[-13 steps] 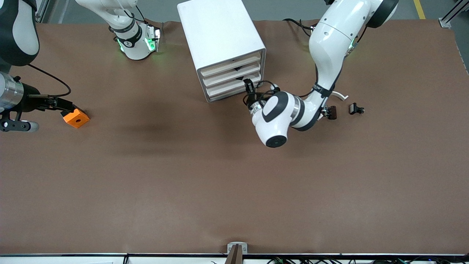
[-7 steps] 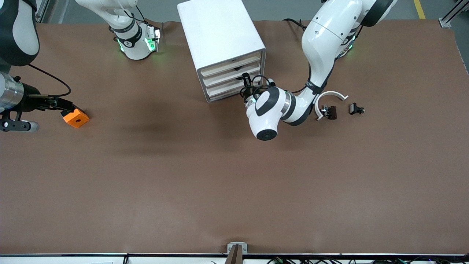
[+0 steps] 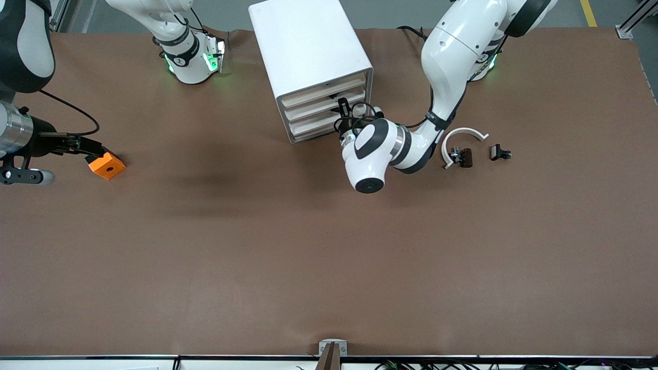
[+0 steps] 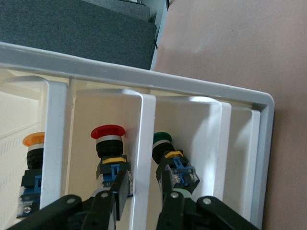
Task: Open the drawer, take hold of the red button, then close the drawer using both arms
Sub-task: 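Pull the drawer out of the cabinet with the left gripper, then release the drawer with the left gripper while the right gripper reaches over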
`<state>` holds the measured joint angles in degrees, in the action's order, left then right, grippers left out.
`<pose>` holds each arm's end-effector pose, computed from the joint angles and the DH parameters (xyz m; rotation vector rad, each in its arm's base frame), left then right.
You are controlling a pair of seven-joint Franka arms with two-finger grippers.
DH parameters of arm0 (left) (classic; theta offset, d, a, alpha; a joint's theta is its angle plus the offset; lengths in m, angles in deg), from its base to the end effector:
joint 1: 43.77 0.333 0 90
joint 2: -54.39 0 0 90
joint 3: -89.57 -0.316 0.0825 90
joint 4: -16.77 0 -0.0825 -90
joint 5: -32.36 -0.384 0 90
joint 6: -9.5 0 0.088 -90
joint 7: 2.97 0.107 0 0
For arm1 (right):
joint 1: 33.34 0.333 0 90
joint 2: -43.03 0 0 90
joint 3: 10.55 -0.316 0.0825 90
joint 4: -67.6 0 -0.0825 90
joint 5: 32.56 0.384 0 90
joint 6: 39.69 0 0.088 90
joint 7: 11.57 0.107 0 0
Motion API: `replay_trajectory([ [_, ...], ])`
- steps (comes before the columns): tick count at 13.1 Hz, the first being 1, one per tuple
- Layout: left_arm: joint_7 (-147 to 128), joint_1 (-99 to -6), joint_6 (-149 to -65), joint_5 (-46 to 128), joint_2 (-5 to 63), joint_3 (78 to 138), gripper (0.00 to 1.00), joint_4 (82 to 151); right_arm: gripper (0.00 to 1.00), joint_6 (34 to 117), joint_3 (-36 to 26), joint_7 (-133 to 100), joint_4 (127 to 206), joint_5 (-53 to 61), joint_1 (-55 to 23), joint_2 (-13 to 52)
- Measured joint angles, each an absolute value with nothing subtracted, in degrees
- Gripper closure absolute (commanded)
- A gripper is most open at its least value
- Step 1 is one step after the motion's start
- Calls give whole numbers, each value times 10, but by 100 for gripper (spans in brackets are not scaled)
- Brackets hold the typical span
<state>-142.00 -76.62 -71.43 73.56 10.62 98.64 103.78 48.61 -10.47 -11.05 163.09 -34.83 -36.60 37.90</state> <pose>0.4188 -0.4636 0.2152 -1.2187 -1.7316 0.9906 0.5650 -0.0373 0.5274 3.0876 -0.0993 -0.3348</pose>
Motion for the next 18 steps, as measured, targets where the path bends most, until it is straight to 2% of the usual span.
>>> replay_trajectory([
  [1, -1420, -769, -716, 736, 106, 987, 91, 1040, 0, 486, -105, -110, 1631, -348, -366, 379],
  [3, -1419, -769, -719, 736, 106, 987, 100, 1040, 0, 486, -105, -110, 1631, -348, -366, 379],
  [11, -1393, -692, -730, 733, 108, 974, 98, 1010, 0, 486, -104, -110, 1631, -348, -366, 379],
  [14, -1389, -651, -746, 733, 108, 973, 91, 996, 0, 486, -104, -110, 1631, -348, -366, 379],
  [15, -1387, -638, -754, 733, 108, 973, 83, 993, 0, 486, -104, -110, 1631, -348, -366, 379],
  [16, -1386, -628, -758, 734, 108, 974, 69, 990, 0, 486, -104, -110, 1631, -348, -366, 379],
  [17, -1386, -618, -759, 736, 108, 974, 7, 985, 0, 486, -104, -110, 1631, -348, -366, 379],
  [18, -1386, -610, -759, 736, 108, 974, 0, 980, 0, 486, -104, -110, 1631, -348, -366, 379],
])
